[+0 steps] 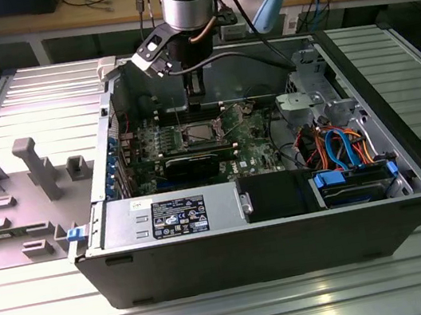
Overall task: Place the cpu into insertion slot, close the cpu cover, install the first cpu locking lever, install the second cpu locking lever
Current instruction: 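Close the cpu cover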
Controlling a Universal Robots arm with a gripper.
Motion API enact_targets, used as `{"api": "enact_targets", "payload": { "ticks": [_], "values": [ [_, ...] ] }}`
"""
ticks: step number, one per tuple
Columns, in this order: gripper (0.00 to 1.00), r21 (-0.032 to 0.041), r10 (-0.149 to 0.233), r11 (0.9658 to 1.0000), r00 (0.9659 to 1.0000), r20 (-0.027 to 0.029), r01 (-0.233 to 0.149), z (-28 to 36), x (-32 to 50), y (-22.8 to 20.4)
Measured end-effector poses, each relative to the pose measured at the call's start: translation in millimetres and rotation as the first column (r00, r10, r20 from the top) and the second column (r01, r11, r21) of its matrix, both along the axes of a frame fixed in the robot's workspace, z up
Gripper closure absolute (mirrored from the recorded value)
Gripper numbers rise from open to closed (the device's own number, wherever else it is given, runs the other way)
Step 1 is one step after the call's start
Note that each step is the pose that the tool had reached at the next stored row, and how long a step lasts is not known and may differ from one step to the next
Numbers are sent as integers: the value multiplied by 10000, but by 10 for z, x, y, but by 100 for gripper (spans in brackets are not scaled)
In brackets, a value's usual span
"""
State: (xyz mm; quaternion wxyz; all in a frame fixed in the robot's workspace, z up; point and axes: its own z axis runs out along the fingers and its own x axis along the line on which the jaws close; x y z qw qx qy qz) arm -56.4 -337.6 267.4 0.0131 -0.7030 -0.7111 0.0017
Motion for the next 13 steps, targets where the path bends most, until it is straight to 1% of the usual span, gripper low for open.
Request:
{"api": "enact_targets", "payload": {
  "ticks": [2, 13],
  "values": [
    [89, -1, 154, 9999, 9999, 0, -154, 0, 2, 0],
    [89, 0, 230, 9997, 9997, 0, -230, 0, 3, 0]
  ]
}}
